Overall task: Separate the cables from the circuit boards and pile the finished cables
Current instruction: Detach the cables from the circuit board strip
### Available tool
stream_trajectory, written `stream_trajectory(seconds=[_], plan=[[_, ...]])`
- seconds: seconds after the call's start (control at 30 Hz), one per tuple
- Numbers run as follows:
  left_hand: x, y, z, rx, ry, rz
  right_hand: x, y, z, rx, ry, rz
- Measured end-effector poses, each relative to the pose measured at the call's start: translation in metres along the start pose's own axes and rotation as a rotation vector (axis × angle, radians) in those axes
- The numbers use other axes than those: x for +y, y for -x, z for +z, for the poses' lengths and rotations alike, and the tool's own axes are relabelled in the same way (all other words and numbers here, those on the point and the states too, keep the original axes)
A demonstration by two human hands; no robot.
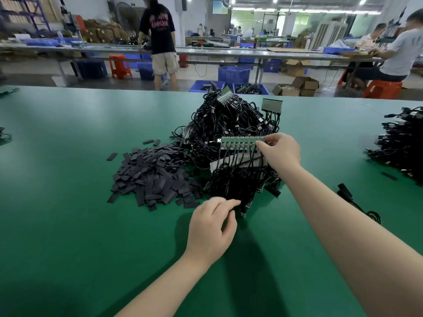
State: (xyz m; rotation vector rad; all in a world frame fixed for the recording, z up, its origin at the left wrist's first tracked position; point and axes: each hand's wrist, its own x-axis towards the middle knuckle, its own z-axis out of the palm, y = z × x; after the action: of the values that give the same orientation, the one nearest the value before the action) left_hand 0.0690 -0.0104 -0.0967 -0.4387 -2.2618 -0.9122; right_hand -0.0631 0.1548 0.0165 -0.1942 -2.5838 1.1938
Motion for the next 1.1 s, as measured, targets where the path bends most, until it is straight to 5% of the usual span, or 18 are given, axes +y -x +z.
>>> stream_trajectory(seconds=[0.2,0.37,0.47,0.77,1.1], plan=[[0.013,-0.11,-0.018,0.228,0.028,-0.077,0.0,0.003,-0.007,0.011,-0.236,-0.106],[0.02,-0.193,-0.018,-0.299,-0.295,-0.015,0.002,0.003,-0.011,-0.037,-0.3,-0.173],[0.015,-0.211,-0.01,-0.529,-0.235,-0.037,0.005,0.002,-0.014,-0.035,-0.291,-0.208],[0.01,-0.21,0.003,-0.414,-0.143,-0.08,0.003,-0.001,-0.014,0.024,-0.113,-0.276],[0.013,-0.211,0.009,-0.406,-0.193,-0.124,0.009,0.005,-0.01,0.14,-0.192,-0.166]])
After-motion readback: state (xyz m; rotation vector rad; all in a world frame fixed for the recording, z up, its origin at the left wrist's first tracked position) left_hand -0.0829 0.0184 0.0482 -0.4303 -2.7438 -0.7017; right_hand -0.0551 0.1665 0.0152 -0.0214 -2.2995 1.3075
